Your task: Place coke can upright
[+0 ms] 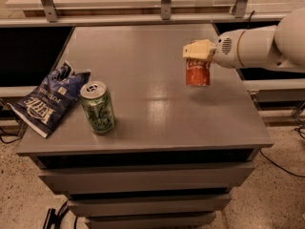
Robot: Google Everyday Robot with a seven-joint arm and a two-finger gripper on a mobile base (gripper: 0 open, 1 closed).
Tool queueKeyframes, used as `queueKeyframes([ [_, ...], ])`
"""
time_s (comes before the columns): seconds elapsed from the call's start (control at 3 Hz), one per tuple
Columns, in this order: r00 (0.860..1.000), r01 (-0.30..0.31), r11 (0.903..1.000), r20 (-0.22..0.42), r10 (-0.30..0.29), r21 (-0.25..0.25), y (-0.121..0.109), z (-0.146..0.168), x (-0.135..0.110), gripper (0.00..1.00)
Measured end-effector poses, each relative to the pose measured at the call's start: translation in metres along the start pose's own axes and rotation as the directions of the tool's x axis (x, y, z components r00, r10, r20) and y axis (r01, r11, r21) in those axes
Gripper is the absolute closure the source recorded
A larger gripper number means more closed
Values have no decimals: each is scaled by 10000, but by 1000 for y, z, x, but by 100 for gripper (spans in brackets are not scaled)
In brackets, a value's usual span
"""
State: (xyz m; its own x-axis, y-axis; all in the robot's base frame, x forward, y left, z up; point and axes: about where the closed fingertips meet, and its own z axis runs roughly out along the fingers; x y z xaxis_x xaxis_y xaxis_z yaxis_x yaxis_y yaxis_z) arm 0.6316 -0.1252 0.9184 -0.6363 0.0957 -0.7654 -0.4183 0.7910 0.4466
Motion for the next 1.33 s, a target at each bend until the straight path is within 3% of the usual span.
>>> queueKeyframes([
  [0.33, 9974, 519, 9983, 512, -505, -251, 7, -1, -4, 100],
  [0.67, 9869, 1362, 9877, 975, -1284, -773, 18, -1, -4, 100],
  [1.0, 9875, 1322, 9883, 964, -1246, -767, 18, 0, -4, 100],
  [1.33, 9833, 1628, 9814, 984, -1528, -1022, 18, 4, -3, 100],
])
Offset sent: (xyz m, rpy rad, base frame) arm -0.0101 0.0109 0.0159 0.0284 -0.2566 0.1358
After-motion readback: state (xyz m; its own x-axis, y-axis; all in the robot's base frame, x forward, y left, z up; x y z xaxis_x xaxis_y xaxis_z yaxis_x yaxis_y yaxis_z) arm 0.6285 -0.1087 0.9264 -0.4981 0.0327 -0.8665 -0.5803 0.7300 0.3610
